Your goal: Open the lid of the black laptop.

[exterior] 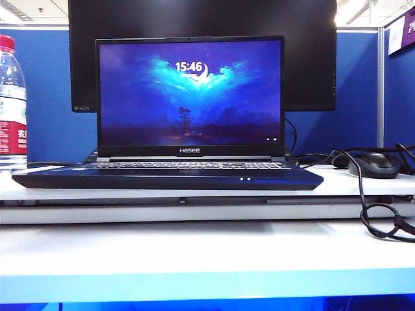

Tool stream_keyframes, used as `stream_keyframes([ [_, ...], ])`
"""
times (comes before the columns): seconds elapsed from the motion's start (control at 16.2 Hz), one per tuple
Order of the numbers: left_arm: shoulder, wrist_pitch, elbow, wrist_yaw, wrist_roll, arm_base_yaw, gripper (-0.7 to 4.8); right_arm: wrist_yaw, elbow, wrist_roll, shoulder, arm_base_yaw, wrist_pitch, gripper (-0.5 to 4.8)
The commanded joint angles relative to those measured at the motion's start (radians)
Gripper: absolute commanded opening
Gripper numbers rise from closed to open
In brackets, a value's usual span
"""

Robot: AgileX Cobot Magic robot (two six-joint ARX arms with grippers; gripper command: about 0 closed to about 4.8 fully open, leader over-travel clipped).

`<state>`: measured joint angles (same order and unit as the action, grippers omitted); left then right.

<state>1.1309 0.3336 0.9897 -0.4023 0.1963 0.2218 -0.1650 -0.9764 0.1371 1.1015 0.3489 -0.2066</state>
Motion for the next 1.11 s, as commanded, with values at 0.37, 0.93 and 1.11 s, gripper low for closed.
stream_keyframes([
  [0.37,-0.691,-0.261,-0.384,0.05,0.043,0.006,-0.06,0.145,0.266,0.031,-0.69,0.013,0.247,-0.01],
  [0.93,-0.977,-0.581,-0.515,-0.052,0.066,0.006,-0.06,0.107,0.443,0.145,-1.042,0.013,0.543,-0.01],
  [1.11,-1.046,-0.586,-0.619,-0.051,0.075,0.008,-0.06,0.063,0.541,0.154,-1.083,0.013,0.571,-0.01],
])
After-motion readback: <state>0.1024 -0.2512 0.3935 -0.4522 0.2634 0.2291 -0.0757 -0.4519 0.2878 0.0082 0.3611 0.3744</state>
